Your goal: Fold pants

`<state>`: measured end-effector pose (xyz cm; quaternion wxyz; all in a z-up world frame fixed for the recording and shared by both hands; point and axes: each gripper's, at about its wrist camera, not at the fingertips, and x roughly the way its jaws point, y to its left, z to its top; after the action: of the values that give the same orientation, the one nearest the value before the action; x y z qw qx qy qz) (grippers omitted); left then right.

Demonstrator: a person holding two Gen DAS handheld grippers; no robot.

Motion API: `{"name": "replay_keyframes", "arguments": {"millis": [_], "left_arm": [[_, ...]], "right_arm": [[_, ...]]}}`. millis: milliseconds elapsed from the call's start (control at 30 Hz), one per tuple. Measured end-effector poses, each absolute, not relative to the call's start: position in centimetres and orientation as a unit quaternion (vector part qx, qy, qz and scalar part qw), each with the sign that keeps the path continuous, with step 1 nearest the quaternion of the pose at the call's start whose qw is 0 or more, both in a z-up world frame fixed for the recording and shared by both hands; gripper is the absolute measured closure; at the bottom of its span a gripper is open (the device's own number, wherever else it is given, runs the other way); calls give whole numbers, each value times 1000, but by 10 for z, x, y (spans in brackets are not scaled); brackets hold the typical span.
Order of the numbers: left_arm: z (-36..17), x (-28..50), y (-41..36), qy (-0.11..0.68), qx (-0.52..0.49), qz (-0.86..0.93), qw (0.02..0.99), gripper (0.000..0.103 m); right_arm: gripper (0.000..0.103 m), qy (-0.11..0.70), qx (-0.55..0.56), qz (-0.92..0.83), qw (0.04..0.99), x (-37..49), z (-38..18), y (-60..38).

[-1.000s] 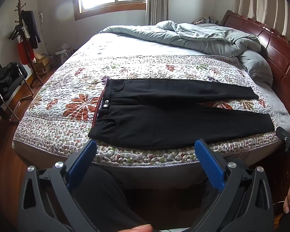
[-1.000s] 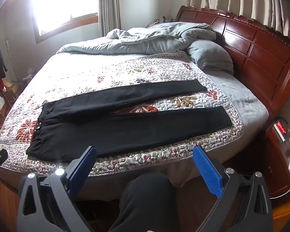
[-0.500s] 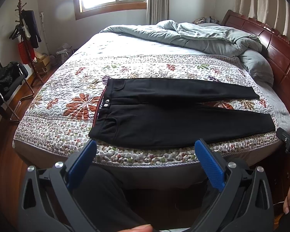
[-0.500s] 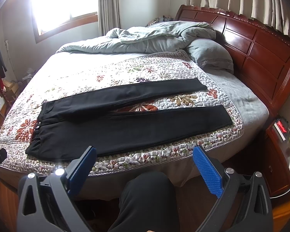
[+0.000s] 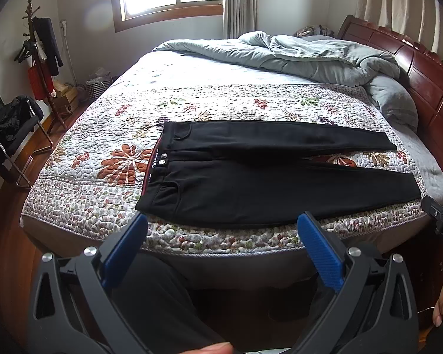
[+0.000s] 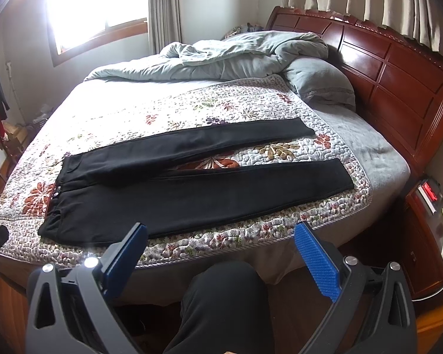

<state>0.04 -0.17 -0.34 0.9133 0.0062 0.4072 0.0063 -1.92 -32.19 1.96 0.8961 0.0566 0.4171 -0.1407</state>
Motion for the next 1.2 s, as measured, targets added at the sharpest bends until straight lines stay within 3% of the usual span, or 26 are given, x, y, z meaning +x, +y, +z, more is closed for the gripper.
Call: {"name": "replay_keyframes", "arguments": {"millis": [1200], "left_arm": [[-1,1,-1,406,5,5,914,3]], "right_arm": [[3,419,58,-143,895,-20,17,-324]]}}
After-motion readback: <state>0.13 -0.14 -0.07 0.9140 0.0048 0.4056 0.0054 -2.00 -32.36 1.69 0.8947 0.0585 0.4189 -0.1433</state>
